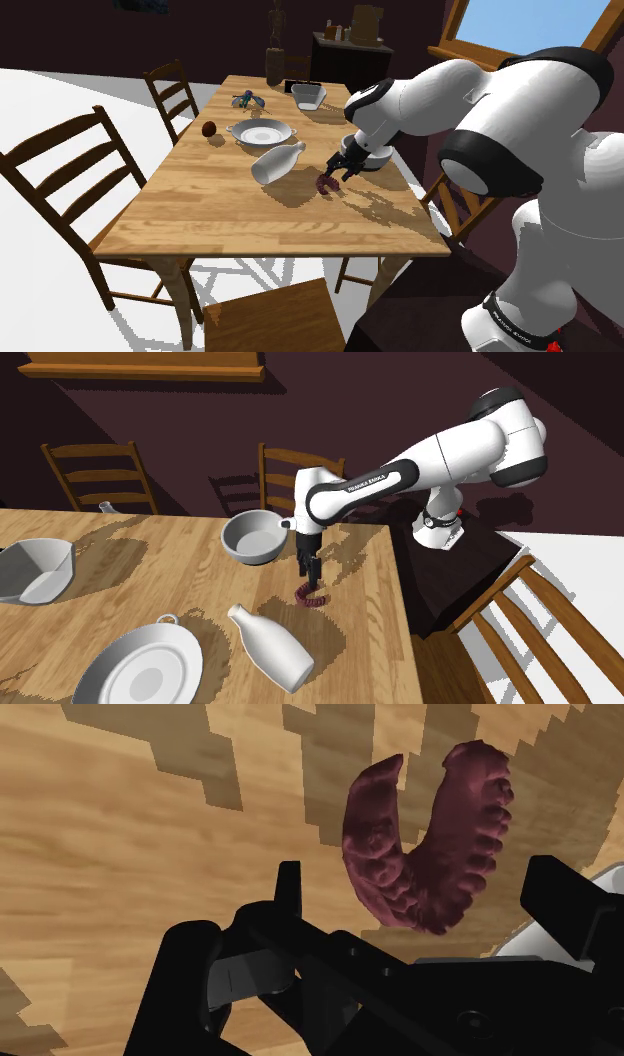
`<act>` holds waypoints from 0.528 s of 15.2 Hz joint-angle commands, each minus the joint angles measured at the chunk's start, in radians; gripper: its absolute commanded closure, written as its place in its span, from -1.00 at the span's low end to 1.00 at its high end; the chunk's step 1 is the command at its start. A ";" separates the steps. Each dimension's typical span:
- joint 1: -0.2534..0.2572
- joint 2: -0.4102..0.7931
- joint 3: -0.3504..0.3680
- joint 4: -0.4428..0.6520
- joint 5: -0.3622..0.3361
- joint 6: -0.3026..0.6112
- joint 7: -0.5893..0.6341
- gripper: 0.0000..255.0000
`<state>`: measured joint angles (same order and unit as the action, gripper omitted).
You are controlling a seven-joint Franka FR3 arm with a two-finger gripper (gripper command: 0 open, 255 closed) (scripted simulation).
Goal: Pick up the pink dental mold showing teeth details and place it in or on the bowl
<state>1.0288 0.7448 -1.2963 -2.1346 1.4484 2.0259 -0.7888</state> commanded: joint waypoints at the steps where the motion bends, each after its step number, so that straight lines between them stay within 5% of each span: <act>1: 0.000 0.001 0.001 -0.001 0.002 0.001 -0.001 -1.00; 5: 0.000 0.000 0.001 -0.001 0.002 0.001 -0.001 -1.00; 6: 0.000 0.000 0.001 -0.001 0.002 0.001 -0.001 1.00; 8: 0.000 0.000 0.001 -0.001 0.002 0.001 -0.001 1.00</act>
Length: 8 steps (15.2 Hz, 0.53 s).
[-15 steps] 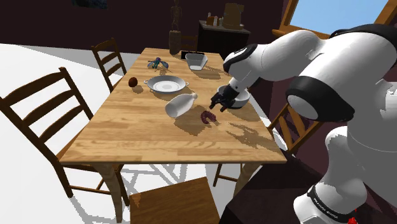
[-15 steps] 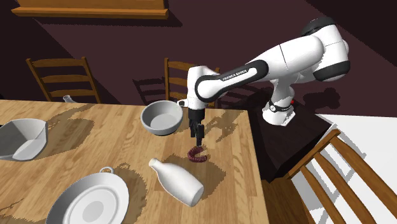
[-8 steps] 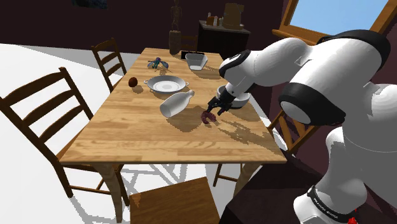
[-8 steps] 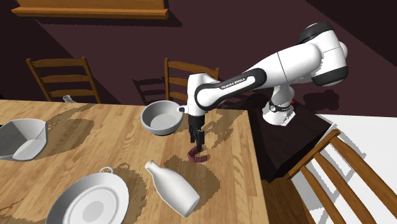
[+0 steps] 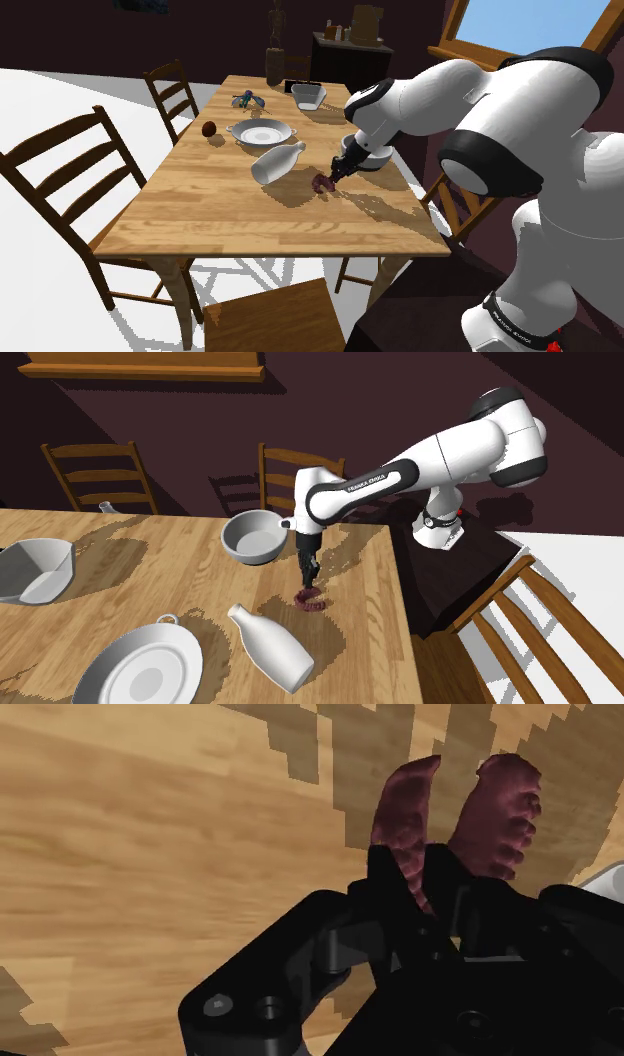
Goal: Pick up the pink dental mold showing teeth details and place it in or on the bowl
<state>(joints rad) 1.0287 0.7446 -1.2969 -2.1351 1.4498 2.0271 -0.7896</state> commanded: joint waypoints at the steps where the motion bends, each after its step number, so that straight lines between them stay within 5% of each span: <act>1: 0.000 0.001 0.002 0.000 0.000 0.000 0.000 1.00; 7: 0.001 0.000 0.001 -0.001 0.000 0.000 0.000 1.00; 8: 0.001 0.000 0.001 -0.001 0.000 0.000 0.000 -1.00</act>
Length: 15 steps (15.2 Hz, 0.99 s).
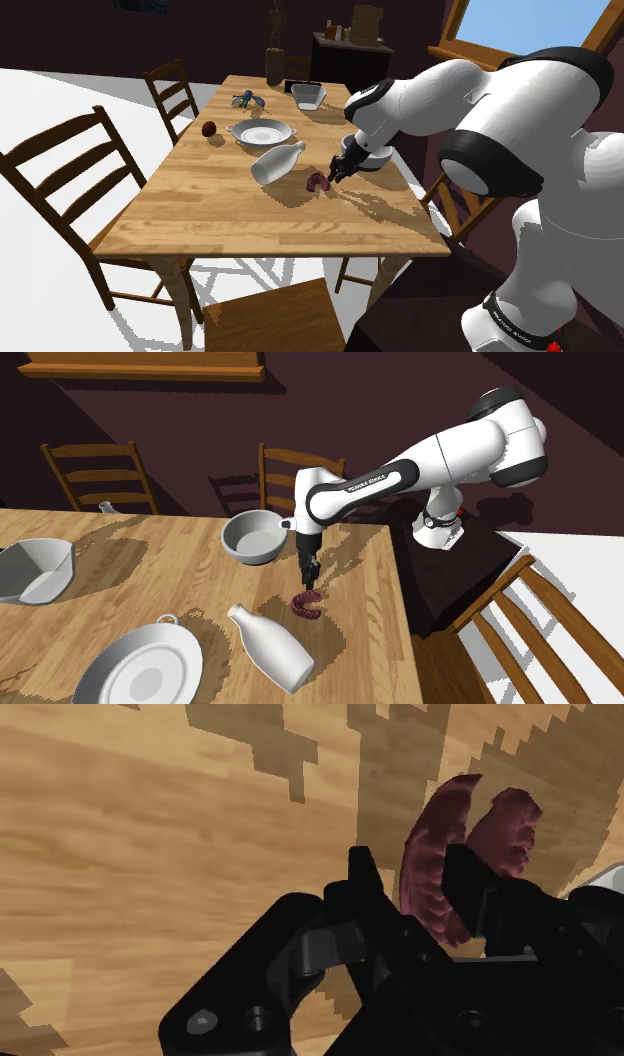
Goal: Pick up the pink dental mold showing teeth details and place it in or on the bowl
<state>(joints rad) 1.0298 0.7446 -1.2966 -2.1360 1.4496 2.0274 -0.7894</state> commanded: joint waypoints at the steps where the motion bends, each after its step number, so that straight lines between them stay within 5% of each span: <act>1: -0.068 -0.004 0.023 0.057 -0.029 -0.060 -0.132 -1.00; 3: -0.192 -0.001 0.073 0.178 -0.087 -0.171 -0.350 -1.00; 15: -0.211 0.054 0.143 0.193 -0.020 -0.133 -0.362 -1.00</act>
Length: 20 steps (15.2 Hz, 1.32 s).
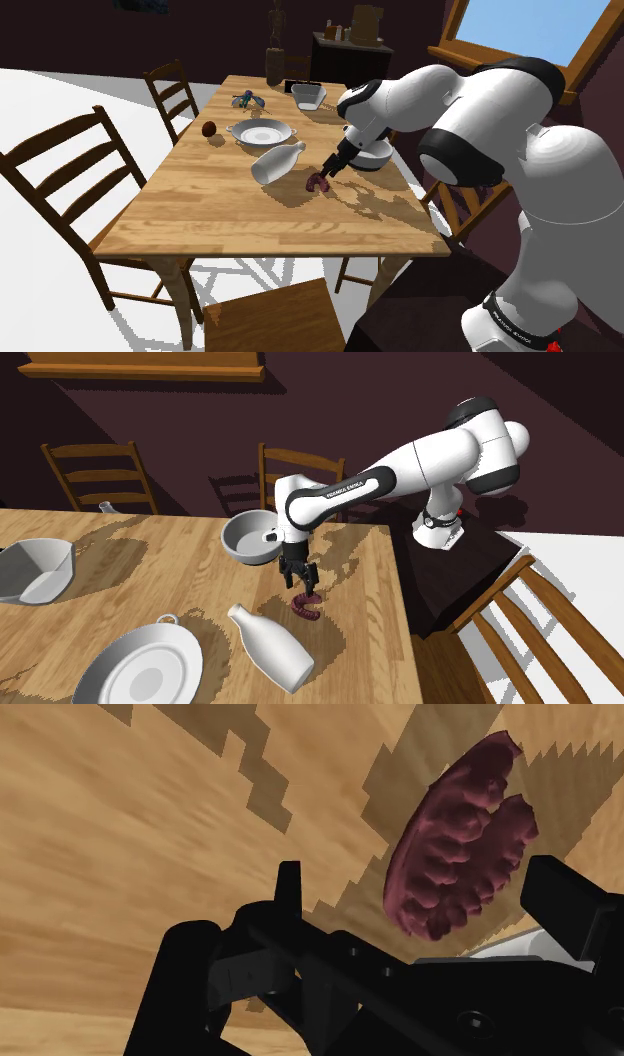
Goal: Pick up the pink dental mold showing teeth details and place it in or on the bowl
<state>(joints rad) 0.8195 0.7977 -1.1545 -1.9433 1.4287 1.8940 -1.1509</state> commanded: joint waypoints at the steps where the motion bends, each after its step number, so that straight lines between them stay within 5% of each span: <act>1: 0.000 0.000 0.000 0.000 0.001 0.000 0.000 -1.00; 3: 0.000 0.000 0.000 0.000 0.000 0.000 0.000 -1.00; 4: 0.000 0.000 0.000 0.000 0.000 0.000 0.000 1.00; 20: 0.040 -0.050 -0.062 0.004 -0.059 -0.026 0.047 1.00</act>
<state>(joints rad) 0.8548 0.7543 -1.2080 -1.9410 1.3777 1.8722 -1.1106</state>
